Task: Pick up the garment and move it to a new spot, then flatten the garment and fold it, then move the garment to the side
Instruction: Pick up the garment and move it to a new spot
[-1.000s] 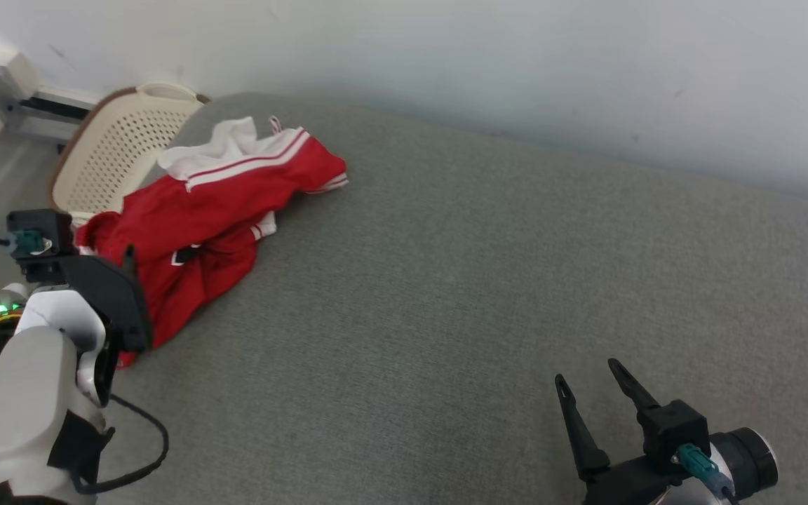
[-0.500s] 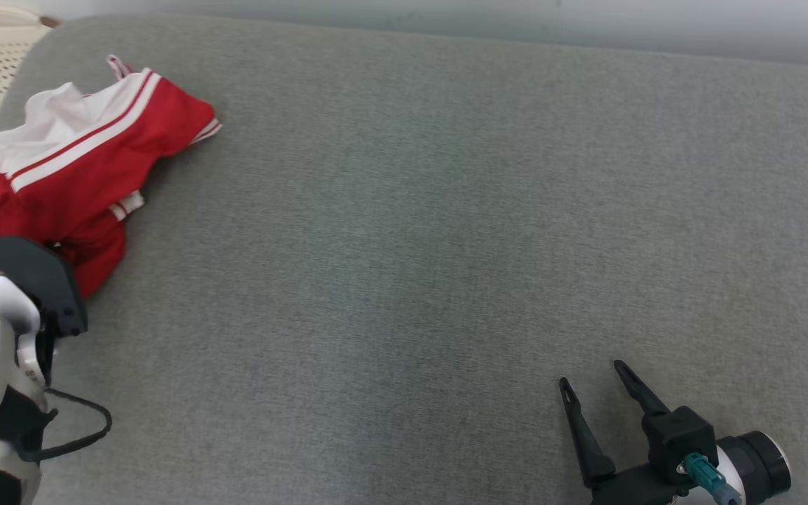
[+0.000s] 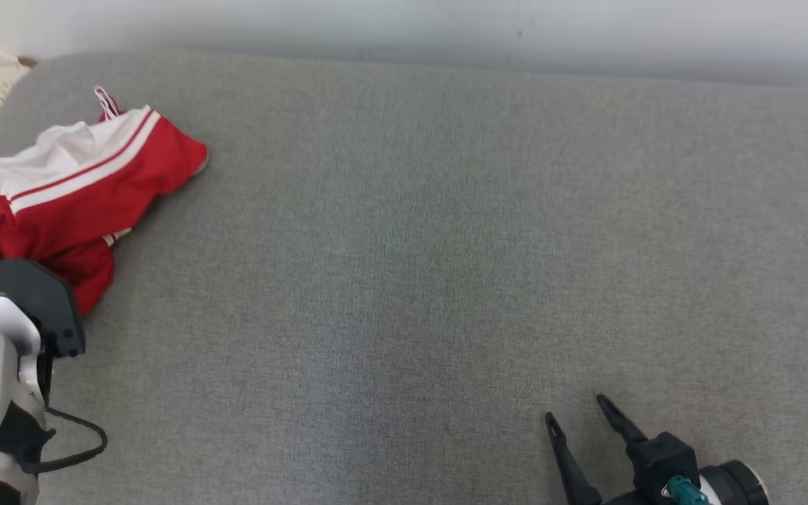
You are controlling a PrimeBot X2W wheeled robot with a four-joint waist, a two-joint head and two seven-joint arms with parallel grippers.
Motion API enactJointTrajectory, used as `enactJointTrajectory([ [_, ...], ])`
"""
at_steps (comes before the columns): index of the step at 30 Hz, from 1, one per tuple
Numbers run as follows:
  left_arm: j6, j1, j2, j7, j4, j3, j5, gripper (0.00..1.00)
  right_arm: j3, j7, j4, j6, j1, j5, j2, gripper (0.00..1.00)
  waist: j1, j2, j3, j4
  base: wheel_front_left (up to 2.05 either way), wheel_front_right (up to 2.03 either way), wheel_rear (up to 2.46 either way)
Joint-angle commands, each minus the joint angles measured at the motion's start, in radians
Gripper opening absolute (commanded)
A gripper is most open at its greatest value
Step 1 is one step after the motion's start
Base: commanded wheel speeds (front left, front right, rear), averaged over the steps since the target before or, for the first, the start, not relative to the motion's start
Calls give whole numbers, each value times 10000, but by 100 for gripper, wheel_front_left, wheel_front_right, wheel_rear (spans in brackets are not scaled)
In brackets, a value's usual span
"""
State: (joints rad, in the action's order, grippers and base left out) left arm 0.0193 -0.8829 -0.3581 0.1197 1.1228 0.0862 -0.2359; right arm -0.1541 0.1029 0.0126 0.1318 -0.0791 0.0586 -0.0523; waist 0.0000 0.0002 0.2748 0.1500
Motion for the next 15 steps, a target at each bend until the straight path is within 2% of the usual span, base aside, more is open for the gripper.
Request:
enactJointTrajectory([
  [1,33,133,12,-151,31,43,71,0,-53,-95,-107,-21,-107,-114,21,100,0,-2,-773,-99,0,0,0],
  [6,-261,138,123,-522,-47,454,313,0,-65,-368,-699,-21,-408,-568,43,100,0,-2,-2157,-275,0,0,0],
  [7,-370,101,236,-583,-101,673,451,0,-51,-459,-954,-21,-650,-817,47,100,0,-2,-2857,-401,0,0,0],
  [9,-520,-142,379,-665,-307,791,413,0,-13,-544,-1071,-21,-722,-973,45,100,0,-2,-3269,-558,0,0,0],
  [15,-997,-932,1456,-884,-1285,1021,86,0,372,-786,-1256,-21,-773,-1234,44,100,0,-2,-3943,-962,0,0,0],
])
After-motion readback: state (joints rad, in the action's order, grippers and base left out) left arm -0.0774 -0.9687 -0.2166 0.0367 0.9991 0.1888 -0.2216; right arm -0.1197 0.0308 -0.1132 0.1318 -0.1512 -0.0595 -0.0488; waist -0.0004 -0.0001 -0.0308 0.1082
